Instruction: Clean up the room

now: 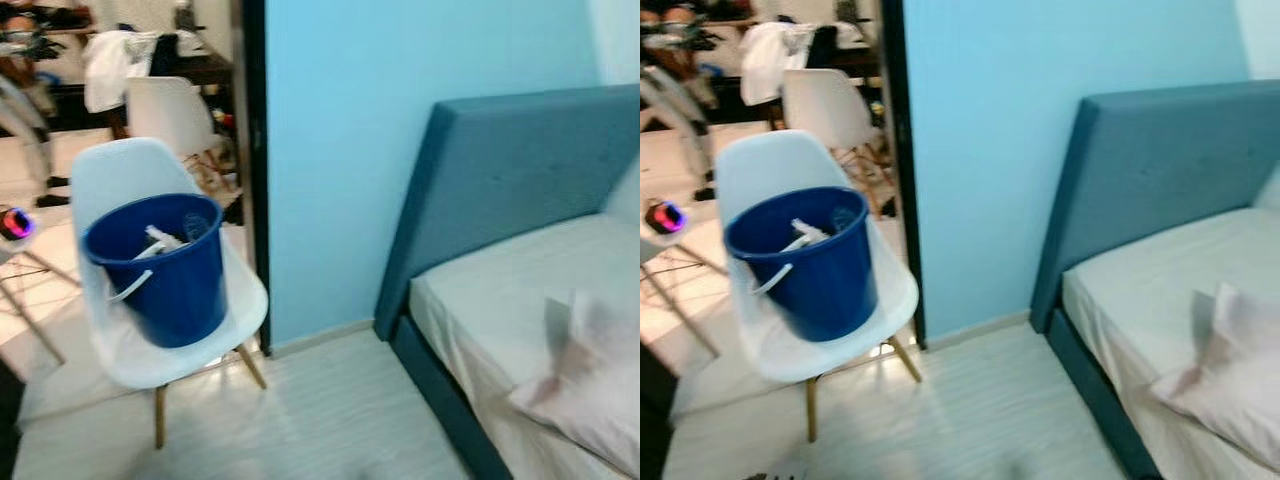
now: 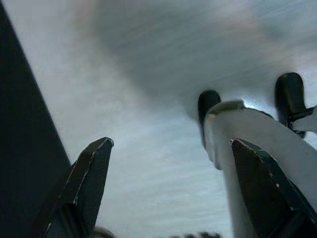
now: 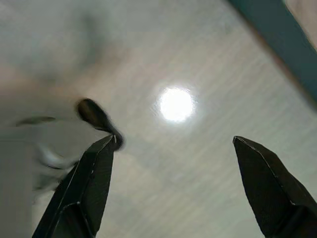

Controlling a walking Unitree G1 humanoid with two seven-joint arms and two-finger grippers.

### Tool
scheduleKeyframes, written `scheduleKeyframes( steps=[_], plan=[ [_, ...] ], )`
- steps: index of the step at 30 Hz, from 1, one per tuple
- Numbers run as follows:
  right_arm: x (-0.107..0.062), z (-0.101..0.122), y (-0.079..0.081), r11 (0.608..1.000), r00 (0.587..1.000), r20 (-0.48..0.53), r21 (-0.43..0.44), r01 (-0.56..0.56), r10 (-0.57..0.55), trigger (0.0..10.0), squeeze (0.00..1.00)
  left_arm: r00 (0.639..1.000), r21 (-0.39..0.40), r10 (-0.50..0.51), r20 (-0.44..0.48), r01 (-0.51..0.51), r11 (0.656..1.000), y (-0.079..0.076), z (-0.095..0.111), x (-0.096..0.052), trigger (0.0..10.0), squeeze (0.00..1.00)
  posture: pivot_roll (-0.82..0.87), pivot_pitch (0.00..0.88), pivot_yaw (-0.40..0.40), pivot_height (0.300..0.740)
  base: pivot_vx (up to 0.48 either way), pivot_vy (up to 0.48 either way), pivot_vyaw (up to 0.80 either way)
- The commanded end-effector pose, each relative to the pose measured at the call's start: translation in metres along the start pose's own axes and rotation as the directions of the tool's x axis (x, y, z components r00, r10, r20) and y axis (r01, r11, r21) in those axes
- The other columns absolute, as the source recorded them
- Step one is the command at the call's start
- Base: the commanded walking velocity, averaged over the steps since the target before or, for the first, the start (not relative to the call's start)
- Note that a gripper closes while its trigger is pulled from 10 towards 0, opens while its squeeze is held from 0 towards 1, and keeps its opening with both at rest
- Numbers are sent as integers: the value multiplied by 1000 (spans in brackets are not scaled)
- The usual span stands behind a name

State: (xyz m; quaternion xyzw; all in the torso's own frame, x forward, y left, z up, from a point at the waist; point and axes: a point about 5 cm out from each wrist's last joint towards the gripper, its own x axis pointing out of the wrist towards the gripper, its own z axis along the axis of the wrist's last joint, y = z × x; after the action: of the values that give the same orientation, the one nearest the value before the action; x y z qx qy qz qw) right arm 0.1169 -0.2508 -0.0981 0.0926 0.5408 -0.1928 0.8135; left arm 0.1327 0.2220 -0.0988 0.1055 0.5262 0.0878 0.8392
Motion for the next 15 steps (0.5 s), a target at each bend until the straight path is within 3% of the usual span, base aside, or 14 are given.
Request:
scheduleKeyframes(
  steps=[1,4,15],
  plan=[
    [0,3,-2,1000,1000,12,-12,4,-4,10000,0,1000,34,-9,-5,9,999,0,-2,0,10000,0,-35,0,-38,720,0,0,-800],
    [0,1,-1,999,1000,0,-52,6,-6,10000,0,1000,139,-24,-9,25,990,-2,-7,-1,10000,0,-36,0,-33,720,0,0,-800],
    [1,31,21,992,998,62,-121,-25,33,10000,0,999,148,-24,37,18,989,-7,11,1,10000,0,-37,0,-45,720,0,0,-800]
  ],
)
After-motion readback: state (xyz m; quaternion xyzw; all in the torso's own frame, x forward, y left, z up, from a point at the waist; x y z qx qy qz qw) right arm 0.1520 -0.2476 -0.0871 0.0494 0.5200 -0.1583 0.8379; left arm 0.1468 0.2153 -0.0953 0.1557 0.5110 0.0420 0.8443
